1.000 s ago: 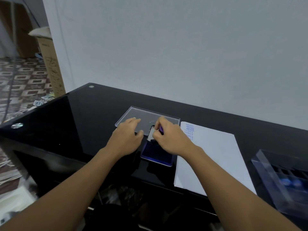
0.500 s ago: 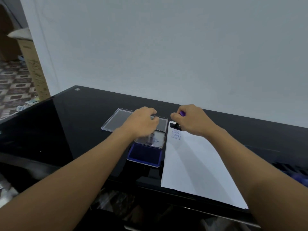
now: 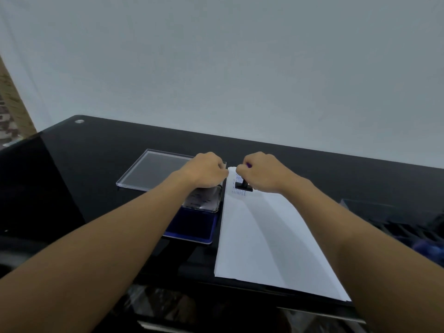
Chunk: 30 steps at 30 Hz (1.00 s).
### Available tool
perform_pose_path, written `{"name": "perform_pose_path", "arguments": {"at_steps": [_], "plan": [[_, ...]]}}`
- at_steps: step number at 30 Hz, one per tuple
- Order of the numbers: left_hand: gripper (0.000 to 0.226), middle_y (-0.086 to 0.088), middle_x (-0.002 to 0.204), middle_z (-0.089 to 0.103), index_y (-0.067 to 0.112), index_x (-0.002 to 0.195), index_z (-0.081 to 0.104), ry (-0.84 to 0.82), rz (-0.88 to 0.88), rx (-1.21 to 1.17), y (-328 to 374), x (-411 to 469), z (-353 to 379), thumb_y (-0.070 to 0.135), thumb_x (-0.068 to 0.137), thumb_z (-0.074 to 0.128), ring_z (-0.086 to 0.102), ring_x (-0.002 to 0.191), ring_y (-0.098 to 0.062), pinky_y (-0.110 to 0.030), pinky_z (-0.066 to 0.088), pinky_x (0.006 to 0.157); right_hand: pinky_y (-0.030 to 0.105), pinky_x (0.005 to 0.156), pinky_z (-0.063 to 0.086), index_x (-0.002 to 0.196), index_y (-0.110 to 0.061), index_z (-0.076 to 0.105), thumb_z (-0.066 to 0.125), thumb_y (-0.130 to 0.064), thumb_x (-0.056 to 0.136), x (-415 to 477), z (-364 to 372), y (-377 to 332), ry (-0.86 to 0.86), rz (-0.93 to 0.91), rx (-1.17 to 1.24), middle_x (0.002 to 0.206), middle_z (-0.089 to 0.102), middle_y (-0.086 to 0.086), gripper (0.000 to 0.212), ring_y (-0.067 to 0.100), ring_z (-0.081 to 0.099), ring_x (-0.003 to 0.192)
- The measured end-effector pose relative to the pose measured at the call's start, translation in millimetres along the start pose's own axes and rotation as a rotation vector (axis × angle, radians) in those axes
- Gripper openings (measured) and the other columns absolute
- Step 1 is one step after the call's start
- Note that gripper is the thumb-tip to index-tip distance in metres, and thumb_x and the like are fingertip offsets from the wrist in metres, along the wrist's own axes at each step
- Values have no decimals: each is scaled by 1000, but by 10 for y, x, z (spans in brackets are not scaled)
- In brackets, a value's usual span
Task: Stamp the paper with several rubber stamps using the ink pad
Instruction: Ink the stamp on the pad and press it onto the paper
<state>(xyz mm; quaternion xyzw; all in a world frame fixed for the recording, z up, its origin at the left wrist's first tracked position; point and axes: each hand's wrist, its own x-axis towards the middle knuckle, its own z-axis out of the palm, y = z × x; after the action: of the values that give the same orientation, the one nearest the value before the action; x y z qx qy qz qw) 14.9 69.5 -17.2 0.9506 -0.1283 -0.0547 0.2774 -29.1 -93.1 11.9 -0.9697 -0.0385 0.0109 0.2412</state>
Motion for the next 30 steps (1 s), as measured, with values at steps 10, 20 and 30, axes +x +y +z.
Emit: {"name": "perform_pose_path", "arguments": {"at_steps": [10, 20, 30], "plan": [[43, 3, 103, 53, 22, 105, 55, -78, -44, 92, -69, 227, 109, 43, 77, 79, 51, 94, -18, -40, 50, 96, 28, 55, 37, 70, -15, 45, 51, -26, 92, 133, 186, 95, -57, -20, -65, 72, 53, 3, 26, 21, 46, 63], [81, 0, 124, 66, 16, 125, 62, -74, -107, 109, -67, 293, 152, 53, 59, 87, 62, 110, -24, -45, 52, 95, 28, 54, 38, 69, -14, 47, 50, -25, 91, 173, 272, 142, -40, -13, -66, 72, 53, 5, 25, 22, 46, 62], [82, 2, 115, 67, 18, 119, 63, -73, -115, 111, -90, 347, 182, 58, 50, 87, 63, 102, -24, -45, 54, 90, 28, 53, 37, 69, -15, 48, 50, -24, 92, 162, 284, 116, -44, -17, -93, 76, 55, 6, 25, 20, 46, 62]]}}
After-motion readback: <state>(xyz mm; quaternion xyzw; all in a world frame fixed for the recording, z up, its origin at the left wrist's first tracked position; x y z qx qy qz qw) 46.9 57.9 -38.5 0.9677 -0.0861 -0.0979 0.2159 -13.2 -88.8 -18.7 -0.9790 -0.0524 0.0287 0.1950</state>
